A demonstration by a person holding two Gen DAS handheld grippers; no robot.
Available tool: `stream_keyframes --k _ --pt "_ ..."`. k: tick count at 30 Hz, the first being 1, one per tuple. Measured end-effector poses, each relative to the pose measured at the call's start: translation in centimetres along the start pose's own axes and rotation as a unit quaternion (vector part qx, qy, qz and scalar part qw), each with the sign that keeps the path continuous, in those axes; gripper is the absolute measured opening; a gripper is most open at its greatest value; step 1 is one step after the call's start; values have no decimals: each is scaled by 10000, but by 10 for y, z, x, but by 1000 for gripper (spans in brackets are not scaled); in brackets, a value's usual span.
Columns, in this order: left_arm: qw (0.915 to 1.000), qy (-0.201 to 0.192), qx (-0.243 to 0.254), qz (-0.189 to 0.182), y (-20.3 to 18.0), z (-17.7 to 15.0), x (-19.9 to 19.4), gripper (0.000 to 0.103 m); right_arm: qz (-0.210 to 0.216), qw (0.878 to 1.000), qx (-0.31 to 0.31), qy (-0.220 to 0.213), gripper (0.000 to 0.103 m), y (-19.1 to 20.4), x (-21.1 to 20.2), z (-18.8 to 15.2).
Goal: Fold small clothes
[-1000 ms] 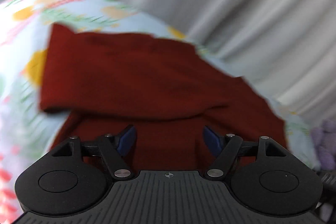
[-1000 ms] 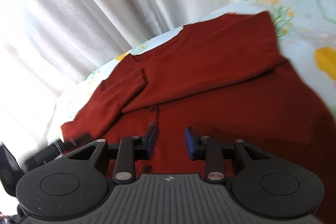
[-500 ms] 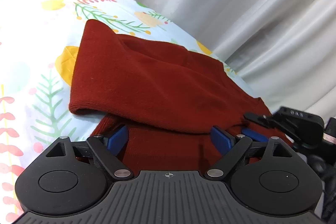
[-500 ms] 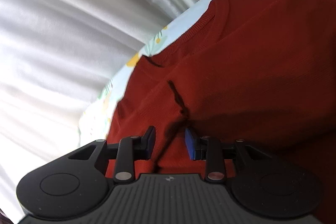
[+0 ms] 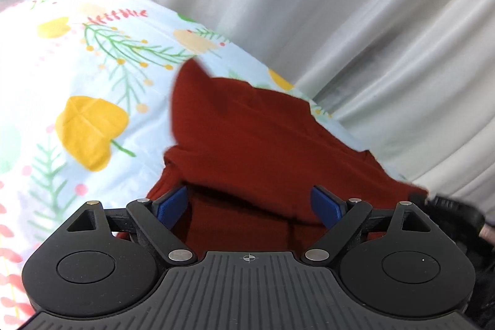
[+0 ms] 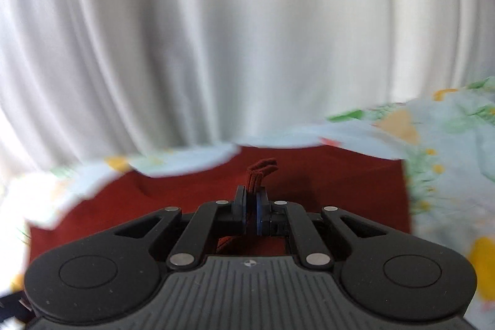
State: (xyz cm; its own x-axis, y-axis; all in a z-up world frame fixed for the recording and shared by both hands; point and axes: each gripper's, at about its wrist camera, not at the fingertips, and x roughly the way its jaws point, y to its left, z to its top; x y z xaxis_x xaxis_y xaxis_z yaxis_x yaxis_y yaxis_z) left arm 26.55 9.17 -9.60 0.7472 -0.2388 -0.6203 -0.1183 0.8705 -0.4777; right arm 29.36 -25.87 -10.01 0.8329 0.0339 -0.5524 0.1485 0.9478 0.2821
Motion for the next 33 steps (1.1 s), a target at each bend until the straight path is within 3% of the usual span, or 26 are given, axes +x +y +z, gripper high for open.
stream_keyframes --k 2,4,6,10,13,14,15,16,18,21,23,27,31,33 --pt "9999 98 -20 24 0 1 7 90 117 9985 168 500 7 -20 15 -7" --pt "9999 139 8 18 1 2 9 90 396 9948 594 725 11 -39 14 -12" --pt "10000 62 32 20 1 5 11 90 611 9894 1050 789 35 -51 14 -11" --pt "9999 85 60 53 0 13 16 90 872 9796 1647 755 36 -52 24 -1" --pt "9996 124 243 1 -4 16 24 91 994 9782 1620 835 35 -42 36 8" --pt "9994 179 301 35 -5 16 27 90 928 9824 1381 852 15 -33 38 12" --pt "9992 205 332 67 -6 16 28 90 807 9868 1106 865 5 -24 37 14" --pt "9992 195 350 81 -8 17 28 90 595 9925 737 770 5 -14 35 18" --pt "9990 108 423 26 -12 20 27 90 91 9998 -82 149 5 4 15 23" --pt "9987 90 495 -30 -16 25 31 90 -943 9903 -780 -658 5 11 -3 27" --pt "9983 38 585 22 -18 26 34 90 -1164 9882 -803 -581 5 1 3 28" --pt "9981 11 618 22 -20 29 39 90 -1068 9939 -241 156 7 -26 24 24" --pt "9968 0 804 49 -26 32 41 90 -1500 9885 173 123 14 -36 12 20" --pt "9956 -18 933 -16 -32 33 43 90 -1356 9901 353 -48 14 -34 2 18"
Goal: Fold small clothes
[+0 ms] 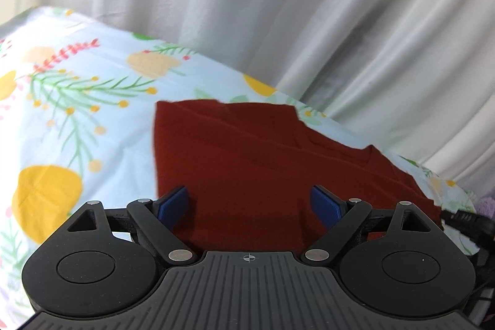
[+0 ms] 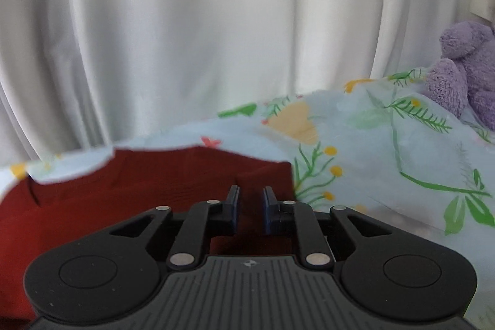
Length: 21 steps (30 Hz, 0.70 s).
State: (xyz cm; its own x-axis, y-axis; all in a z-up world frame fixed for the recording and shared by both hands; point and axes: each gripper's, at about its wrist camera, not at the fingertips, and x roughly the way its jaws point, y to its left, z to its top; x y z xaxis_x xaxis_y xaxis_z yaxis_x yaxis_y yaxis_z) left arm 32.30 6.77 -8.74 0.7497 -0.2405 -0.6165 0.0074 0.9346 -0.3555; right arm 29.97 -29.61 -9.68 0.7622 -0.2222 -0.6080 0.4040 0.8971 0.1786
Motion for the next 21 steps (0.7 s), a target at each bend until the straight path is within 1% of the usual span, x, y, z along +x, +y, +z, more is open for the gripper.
stream_keyframes --k 2,4,5,6,7,9,12,15,17,18,20,21 --pt "9999 43 123 -63 -9 0 7 90 526 9986 3 58 15 10 -5 0" --pt "9996 96 222 -177 -20 -1 17 91 1085 9935 -231 248 15 27 -1 -4" --pt "9991 89 323 -276 -26 -3 24 91 1245 9910 -369 341 15 37 2 -7" --pt "9987 70 426 -265 -31 -5 30 91 1284 9894 -541 399 15 46 7 -10" --pt "9983 40 550 -170 -35 -9 37 90 1229 9892 -694 390 15 52 12 -12" --pt "9975 -61 711 -2 -39 -15 46 90 876 9890 -1139 344 15 64 25 -19" --pt "9957 -290 872 110 -41 -20 52 91 480 9816 -1850 -14 15 75 34 -22" --pt "9921 -440 1153 204 -43 -23 62 94 258 9779 -2069 -153 15 80 48 -15" --pt "9873 -474 1491 282 -47 -28 64 97 272 9784 -2045 -149 15 78 52 -10" --pt "9854 -462 1617 261 -47 -30 63 97 319 9804 -1942 -78 15 76 51 -8" --pt "9850 -459 1647 237 -45 -32 57 97 478 9878 -1476 150 15 65 37 -2" --pt "9861 -465 1579 225 -42 -33 52 97 609 9916 -1104 286 20 57 27 -2"
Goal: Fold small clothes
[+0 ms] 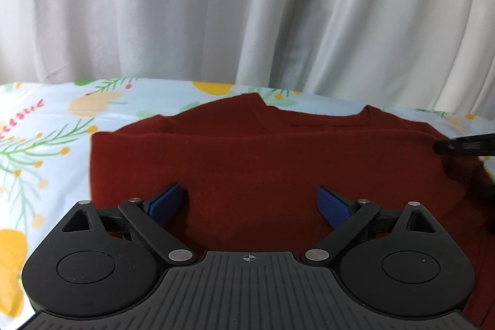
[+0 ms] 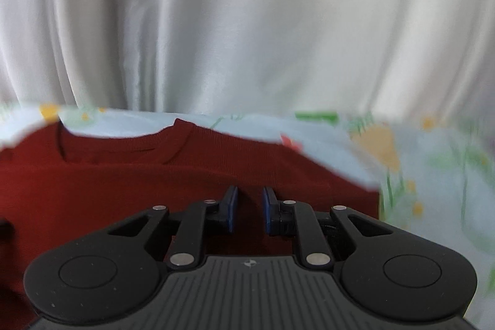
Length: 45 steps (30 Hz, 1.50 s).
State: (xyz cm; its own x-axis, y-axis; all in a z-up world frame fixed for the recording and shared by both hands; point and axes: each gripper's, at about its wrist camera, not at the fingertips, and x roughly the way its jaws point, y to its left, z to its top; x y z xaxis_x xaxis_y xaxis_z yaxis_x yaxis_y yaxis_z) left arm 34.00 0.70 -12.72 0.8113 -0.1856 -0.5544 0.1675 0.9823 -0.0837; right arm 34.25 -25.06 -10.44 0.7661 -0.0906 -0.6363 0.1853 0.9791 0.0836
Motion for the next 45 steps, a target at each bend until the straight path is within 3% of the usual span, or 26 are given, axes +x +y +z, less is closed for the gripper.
stream_keyframes --k 2,4,7,15,21,25,27,28,30,35,37,41,45 --pt "9997 15 -227 -28 5 -1 -11 98 446 9933 1051 173 26 -27 -22 -13" --pt "9977 221 -632 -90 13 -3 -21 98 978 9749 1960 386 27 -51 -39 -33" --pt "9948 314 -952 -200 18 -9 -34 98 1412 9454 2863 650 27 -70 -50 -61" --pt "9915 420 -1180 -339 19 -9 -47 98 1767 9221 3390 607 28 -77 -50 -63" --pt "9905 473 -1242 -342 21 -15 -61 98 1771 9085 3703 783 26 -83 -36 -71" --pt "9868 677 -1435 -321 25 -21 -65 98 1648 9147 3622 701 24 -79 -28 -61" --pt "9839 835 -1570 -196 27 -23 -61 100 1426 9341 3200 692 6 -72 -24 -53" --pt "9851 801 -1509 -170 26 -21 -61 100 1262 9463 2892 699 6 -66 -23 -48" --pt "9868 826 -1392 -108 23 -17 -59 100 1069 9588 2545 680 6 -57 -24 -42" --pt "9845 874 -1522 -37 24 -18 -59 101 867 9588 2628 633 2 -56 -38 -45" --pt "9861 929 -1374 56 22 -18 -57 101 582 9649 2463 705 0 -55 -35 -49" --pt "9877 983 -1198 189 18 -18 -55 101 754 9694 2256 606 0 -61 -33 -49" --pt "9874 1031 -1169 271 16 -20 -65 101 921 9702 2161 598 3 -68 -58 -57"
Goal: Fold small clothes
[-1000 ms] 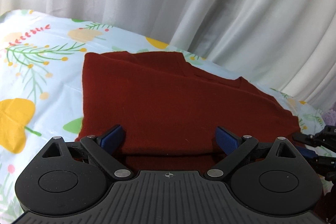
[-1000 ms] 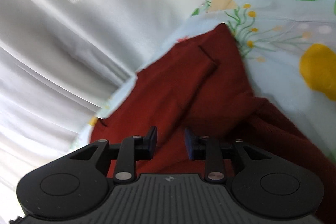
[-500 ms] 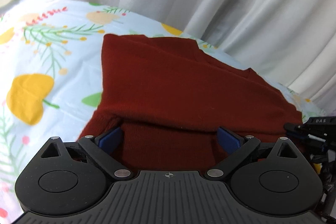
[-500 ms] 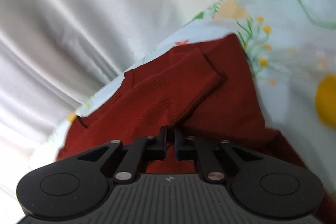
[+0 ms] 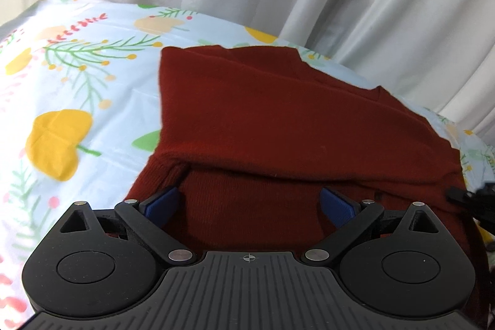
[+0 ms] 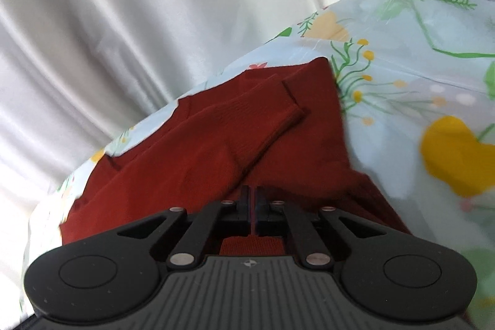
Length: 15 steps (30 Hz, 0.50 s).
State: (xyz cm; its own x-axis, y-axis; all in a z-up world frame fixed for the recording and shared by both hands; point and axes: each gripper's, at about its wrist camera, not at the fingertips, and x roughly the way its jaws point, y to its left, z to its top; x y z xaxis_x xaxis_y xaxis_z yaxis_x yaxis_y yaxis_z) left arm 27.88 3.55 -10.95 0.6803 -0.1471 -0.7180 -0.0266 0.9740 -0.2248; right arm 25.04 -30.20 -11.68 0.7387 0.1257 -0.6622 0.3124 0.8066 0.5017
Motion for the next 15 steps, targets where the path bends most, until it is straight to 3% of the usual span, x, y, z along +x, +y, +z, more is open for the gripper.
stream_keyframes --k 8,15 --pt "9998 49 139 122 2 -15 -28 101 143 9934 -1070 389 10 -19 -75 -53" --pt "9985 174 -222 -474 31 -46 -93 103 79 9933 -846 783 34 -66 -157 -101"
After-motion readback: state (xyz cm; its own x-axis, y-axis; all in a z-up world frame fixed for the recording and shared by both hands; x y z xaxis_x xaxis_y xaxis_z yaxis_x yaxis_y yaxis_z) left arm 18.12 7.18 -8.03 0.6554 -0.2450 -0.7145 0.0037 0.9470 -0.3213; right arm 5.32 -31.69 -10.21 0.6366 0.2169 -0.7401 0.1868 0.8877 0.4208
